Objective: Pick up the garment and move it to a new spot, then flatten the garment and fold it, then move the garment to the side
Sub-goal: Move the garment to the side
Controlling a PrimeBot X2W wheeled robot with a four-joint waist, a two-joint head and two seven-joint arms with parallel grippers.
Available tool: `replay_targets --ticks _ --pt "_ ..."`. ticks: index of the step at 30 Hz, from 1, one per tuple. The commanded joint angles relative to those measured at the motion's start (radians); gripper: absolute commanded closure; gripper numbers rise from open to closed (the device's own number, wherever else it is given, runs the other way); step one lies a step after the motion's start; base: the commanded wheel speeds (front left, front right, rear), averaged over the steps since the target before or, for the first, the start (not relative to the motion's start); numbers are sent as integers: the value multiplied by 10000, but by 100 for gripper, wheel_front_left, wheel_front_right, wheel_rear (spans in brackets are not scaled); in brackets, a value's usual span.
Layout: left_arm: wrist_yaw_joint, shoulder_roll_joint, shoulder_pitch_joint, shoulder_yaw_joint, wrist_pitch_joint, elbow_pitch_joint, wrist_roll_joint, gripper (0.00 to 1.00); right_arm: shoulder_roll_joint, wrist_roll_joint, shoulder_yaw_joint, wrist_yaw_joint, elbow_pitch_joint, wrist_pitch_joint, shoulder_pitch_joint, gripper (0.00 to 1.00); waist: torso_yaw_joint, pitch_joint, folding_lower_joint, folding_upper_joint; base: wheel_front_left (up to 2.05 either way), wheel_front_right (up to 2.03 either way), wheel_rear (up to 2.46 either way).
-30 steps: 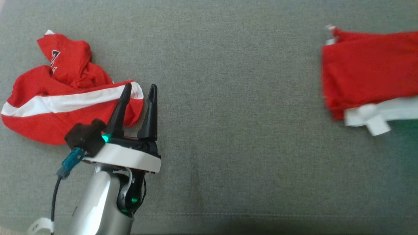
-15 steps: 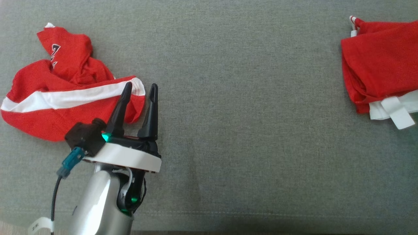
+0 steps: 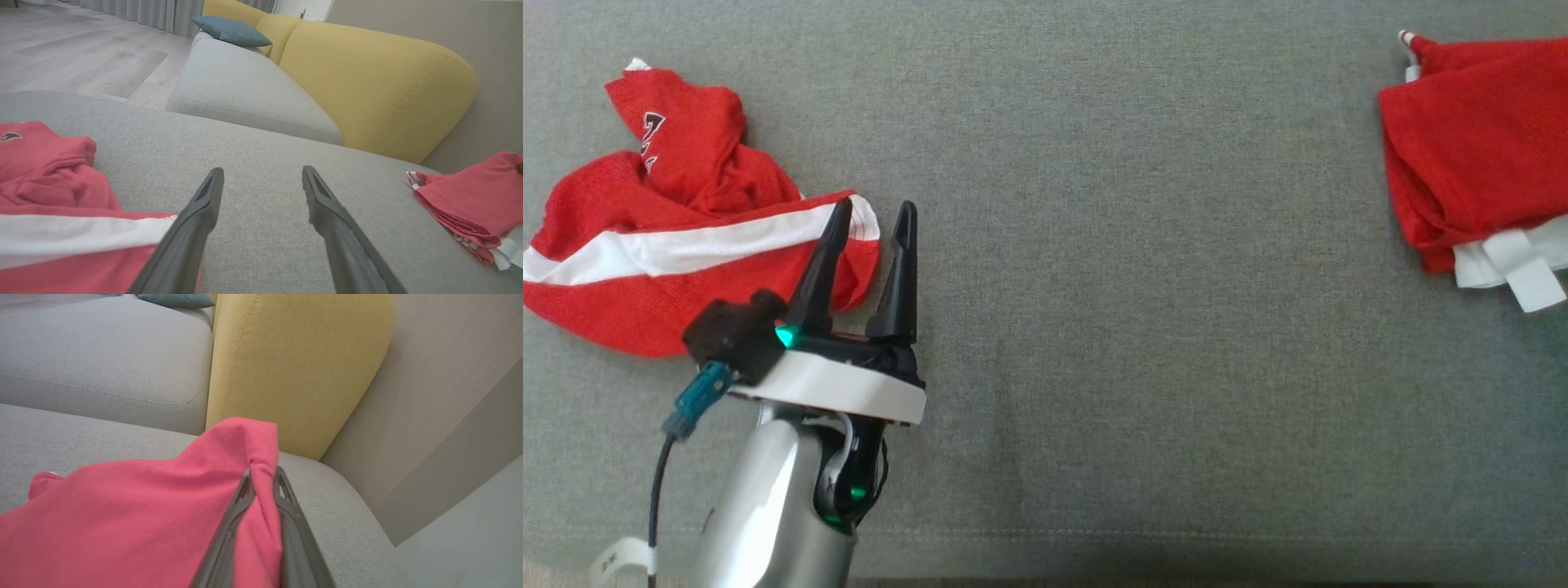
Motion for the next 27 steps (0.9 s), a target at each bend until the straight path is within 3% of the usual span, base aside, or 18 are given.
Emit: replay_targets --ticks 1,8,9,10,11,17,27 --pt "-53 112 -288 345 -51 -359 -23 0 -125 -9 15 -7 -394 -138 -258 100 -5 1 -1 -1 0 0 0" --pt "-37 112 -273 301 -51 -383 -49 0 -31 145 -115 -7 -413 -10 -253 100 -12 15 -1 -1 0 0 0" --pt "-28 112 -267 293 -51 -375 -55 0 65 318 -137 -7 -438 15 -259 58 -13 3 -1 -1 0 0 0" --pt "-26 112 -262 292 -51 -364 -59 0 102 398 -81 -7 -456 11 -250 42 -17 -14 -1 -1 0 0 0" --pt "-22 112 -252 295 -51 -353 -64 0 123 440 -114 -7 -489 -4 -254 0 -29 -38 -1 -1 0 0 0" --pt "-15 112 -165 309 -51 -242 -116 0 622 563 17 -7 -991 -449 -291 0 -125 -484 -1 -1 0 0 0" --pt "75 112 288 474 -51 -209 -279 0 2340 1043 1044 -7 -2137 -841 538 0 -246 -1745 -1 -1 0 0 0"
